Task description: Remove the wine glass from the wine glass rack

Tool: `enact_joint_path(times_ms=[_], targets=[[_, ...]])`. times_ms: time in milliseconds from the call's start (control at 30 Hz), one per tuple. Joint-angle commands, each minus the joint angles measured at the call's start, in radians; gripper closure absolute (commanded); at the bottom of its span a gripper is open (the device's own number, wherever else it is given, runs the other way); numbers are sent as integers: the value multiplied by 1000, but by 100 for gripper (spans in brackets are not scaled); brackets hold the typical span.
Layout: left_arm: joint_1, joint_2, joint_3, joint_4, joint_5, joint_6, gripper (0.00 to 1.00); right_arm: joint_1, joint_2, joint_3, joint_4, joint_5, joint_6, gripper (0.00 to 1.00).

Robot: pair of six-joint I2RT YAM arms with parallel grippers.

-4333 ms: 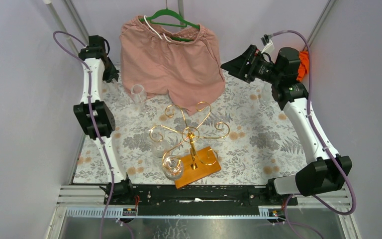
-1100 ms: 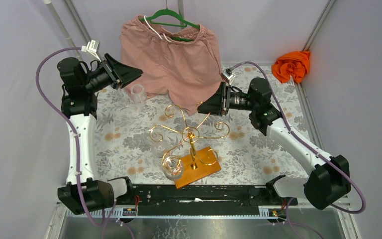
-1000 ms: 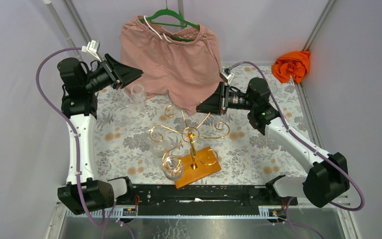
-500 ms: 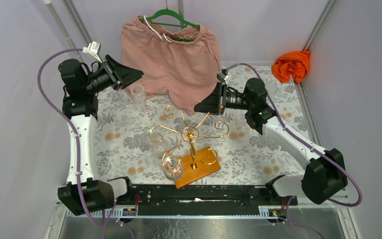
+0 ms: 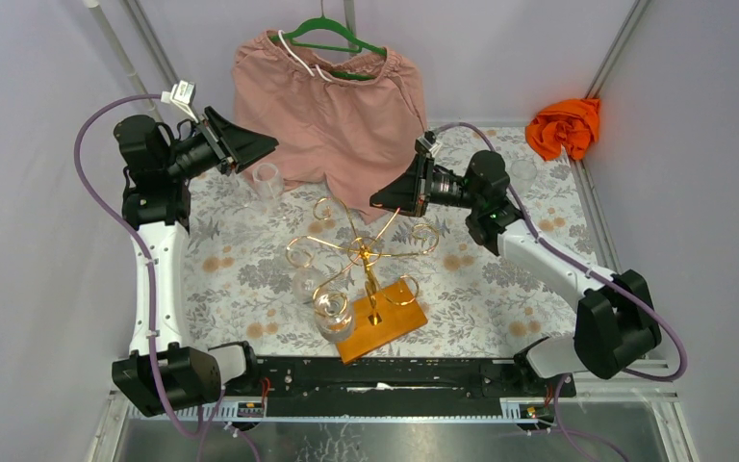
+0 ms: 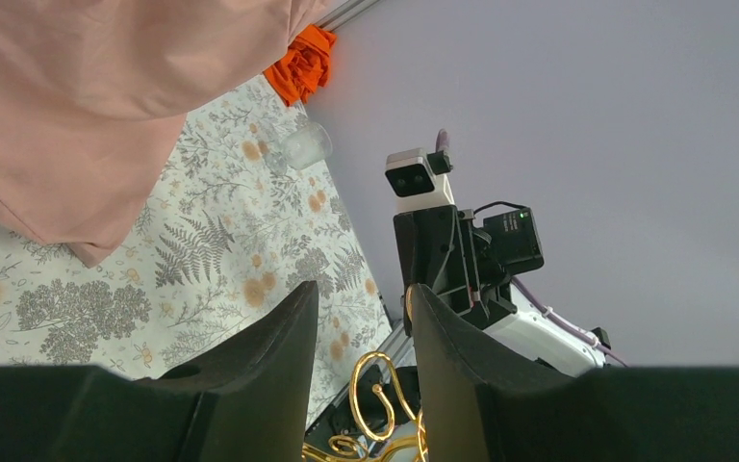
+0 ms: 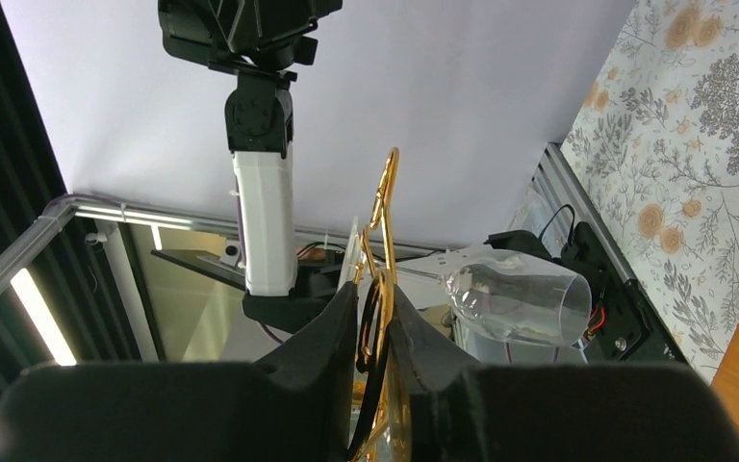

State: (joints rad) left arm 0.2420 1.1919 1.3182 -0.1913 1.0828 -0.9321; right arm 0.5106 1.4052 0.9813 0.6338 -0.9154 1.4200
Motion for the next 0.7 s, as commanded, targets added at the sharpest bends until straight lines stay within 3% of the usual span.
enact_joint_path(times_ms=[0,333,667], targets=[[1,0,-7,55,25,-7,52,7,57,47,19,55,-79,100],[1,8,0,56,28,-4,52,2,64,53,103,41,-51,100],[0,6,3,54,19,-15,52,2,-54,18,-6,69,-127,100]])
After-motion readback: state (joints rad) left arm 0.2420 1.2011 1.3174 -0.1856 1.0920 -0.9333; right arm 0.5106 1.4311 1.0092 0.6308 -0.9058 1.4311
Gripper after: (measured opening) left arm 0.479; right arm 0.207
